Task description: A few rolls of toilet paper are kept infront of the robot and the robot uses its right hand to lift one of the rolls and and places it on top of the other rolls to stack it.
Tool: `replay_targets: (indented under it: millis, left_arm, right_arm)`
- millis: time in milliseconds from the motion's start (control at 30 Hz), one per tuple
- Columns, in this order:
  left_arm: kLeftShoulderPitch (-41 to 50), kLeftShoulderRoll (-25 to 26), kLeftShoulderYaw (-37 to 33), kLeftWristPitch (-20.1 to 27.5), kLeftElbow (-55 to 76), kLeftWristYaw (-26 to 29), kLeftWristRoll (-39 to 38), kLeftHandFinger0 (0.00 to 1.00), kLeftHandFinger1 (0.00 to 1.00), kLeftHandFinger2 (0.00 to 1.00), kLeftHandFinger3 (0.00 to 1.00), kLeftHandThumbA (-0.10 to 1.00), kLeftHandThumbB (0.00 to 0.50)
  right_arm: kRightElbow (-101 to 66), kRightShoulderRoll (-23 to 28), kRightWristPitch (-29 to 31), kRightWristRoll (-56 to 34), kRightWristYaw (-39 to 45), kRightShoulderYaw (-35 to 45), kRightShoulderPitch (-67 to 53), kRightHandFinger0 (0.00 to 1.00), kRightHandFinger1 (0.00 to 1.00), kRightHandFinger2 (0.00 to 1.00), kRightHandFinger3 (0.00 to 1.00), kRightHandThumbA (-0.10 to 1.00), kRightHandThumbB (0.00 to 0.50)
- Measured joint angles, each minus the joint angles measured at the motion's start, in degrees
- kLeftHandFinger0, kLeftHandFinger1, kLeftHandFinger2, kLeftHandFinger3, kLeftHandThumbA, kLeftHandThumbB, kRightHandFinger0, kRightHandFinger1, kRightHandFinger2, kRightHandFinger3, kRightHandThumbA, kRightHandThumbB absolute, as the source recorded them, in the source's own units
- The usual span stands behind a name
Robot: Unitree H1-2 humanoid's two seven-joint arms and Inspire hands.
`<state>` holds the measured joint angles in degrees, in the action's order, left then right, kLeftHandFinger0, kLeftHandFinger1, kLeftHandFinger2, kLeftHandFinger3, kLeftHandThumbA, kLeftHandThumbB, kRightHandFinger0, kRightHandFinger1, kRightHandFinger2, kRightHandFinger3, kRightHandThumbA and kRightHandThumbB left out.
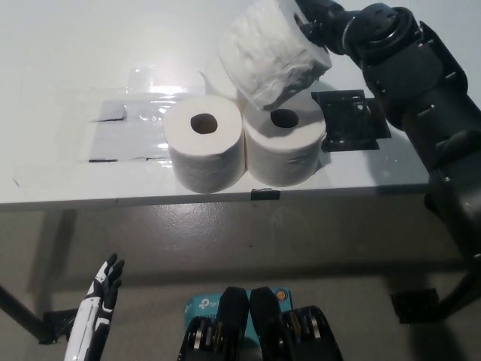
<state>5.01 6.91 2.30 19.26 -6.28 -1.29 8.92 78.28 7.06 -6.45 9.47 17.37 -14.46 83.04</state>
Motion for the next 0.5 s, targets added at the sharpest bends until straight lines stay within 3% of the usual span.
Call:
replay_targets:
  millis: [167,300,400,500]
  left_arm:
    - [-0.02,0.07,-0.16,0.0,0.11,0.0,0.57,1.0,1.0,1.0,1.0,1.0,0.262]
    - [-0.04,0.22,-0.22,0.0,0.2,0.0,1.09,1.0,1.0,1.0,1.0,1.0,0.261]
    - [-0.04,0.34,-0.29,0.0,0.44,0.0,1.56,1.0,1.0,1.0,1.0,1.0,0.265]
    - [-0.03,0.34,-0.3,-0.01,0.7,0.0,1.58,1.0,1.0,1.0,1.0,1.0,0.274]
  right_arm:
    - [0.51,-0.55,0.63,2.15,-0.37,-2.67,0.3,0.0,0.24,0.57,0.49,0.72,0.054]
    - [0.54,-0.62,1.17,4.2,-0.57,-5.38,0.64,0.0,0.21,0.52,0.44,0.73,0.042]
    - [0.53,-0.59,1.96,5.76,-0.8,-7.2,0.88,0.0,0.19,0.5,0.51,0.71,0.061]
    - [0.53,-0.58,2.71,7.16,-1.09,-8.78,0.92,0.0,0.16,0.43,0.39,0.73,0.069]
